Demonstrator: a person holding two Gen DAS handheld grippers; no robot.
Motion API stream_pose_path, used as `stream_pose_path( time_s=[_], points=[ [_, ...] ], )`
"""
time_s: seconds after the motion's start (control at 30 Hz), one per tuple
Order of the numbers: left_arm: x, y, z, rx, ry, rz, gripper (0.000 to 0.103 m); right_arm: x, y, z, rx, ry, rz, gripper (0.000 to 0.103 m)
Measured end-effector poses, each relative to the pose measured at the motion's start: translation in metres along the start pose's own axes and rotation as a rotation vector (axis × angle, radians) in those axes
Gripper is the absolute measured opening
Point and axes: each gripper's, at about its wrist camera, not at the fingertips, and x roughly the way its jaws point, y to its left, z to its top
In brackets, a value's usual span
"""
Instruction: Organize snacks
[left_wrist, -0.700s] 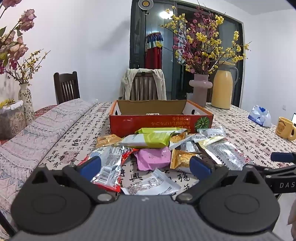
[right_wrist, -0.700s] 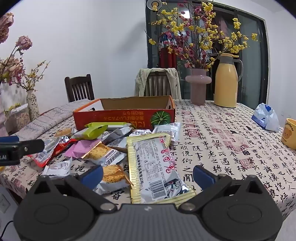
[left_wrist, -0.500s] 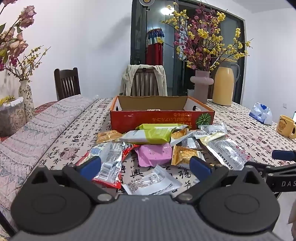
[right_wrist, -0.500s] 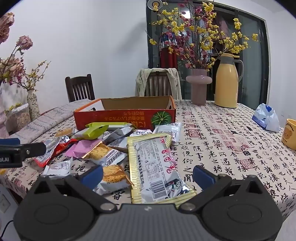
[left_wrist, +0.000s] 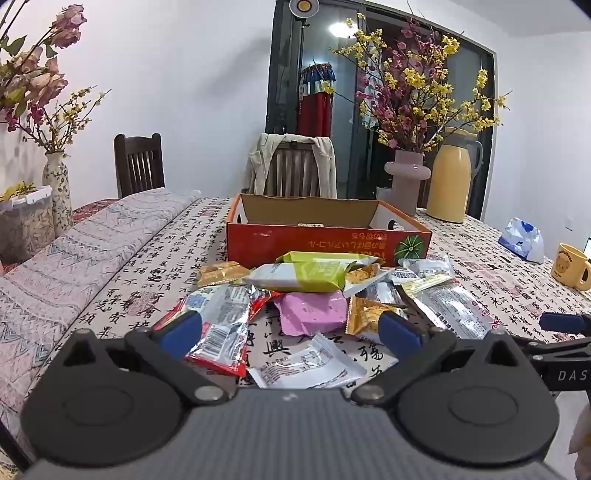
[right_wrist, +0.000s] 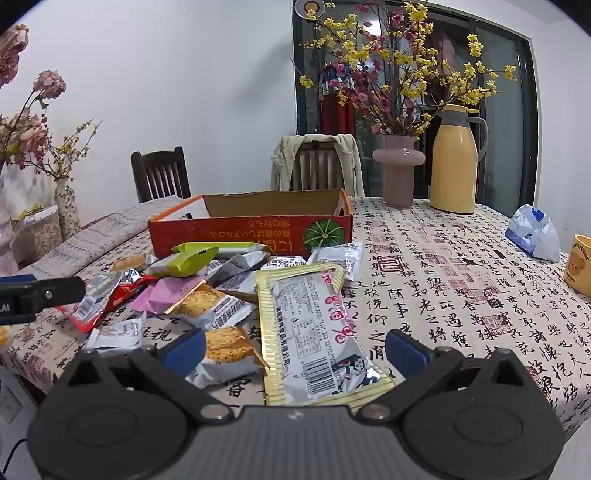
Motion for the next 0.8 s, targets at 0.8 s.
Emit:
stream_pose_path(
  time_s=[0.8],
  points=[
    [0.0019,0.0042,-0.0026,-0.020,0.008,0.002,0.103,0.0007,0.0002,-0.0007,0.002,-0.001,0.001,0.103]
  ],
)
